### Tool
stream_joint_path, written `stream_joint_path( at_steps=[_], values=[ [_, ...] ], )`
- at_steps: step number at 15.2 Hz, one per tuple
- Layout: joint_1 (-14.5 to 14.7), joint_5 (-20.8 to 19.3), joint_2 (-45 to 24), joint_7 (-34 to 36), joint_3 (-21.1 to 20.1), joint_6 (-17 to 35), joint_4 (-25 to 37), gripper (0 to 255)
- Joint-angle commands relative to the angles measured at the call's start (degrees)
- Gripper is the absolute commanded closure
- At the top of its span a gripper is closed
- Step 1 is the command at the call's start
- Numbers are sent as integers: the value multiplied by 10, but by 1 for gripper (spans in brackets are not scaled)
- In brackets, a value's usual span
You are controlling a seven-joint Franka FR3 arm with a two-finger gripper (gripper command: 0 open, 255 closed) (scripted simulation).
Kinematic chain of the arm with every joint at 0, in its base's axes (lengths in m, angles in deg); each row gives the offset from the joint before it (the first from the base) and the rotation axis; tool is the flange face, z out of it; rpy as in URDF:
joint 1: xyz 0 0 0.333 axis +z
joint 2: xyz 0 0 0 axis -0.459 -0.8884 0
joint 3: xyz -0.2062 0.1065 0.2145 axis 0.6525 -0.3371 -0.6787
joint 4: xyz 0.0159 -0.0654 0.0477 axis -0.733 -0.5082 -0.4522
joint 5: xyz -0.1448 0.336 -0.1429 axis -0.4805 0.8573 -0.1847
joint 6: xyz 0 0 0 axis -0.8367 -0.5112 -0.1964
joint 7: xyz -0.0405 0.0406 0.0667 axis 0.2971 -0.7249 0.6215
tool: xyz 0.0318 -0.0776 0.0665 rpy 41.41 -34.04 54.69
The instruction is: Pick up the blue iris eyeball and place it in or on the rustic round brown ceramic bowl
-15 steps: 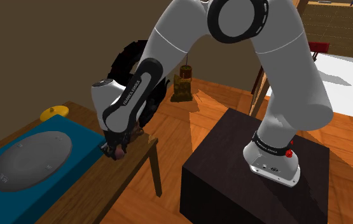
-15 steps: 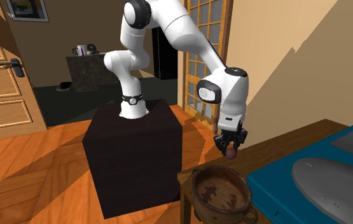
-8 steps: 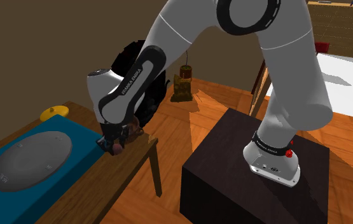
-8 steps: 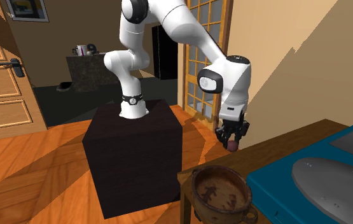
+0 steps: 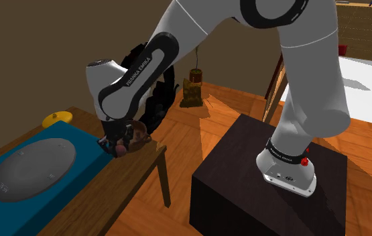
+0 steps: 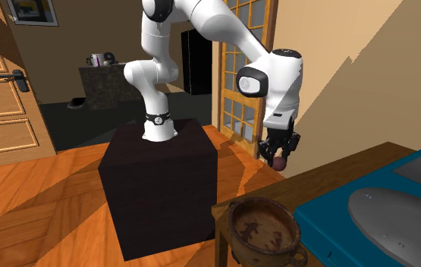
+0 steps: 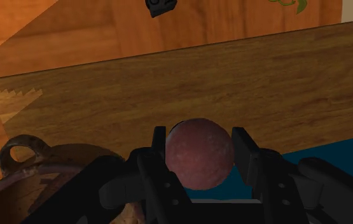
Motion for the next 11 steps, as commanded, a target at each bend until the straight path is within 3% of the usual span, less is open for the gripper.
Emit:
stream_joint_path(
  at_steps=[1, 3, 11],
  values=[
    [-2, 2, 12, 0, -2, -12, 0, 255],
    [-3, 3, 19, 0, -3, -20, 1, 255],
    [-66, 3, -25, -87, 21, -74, 88, 255]
  ],
)
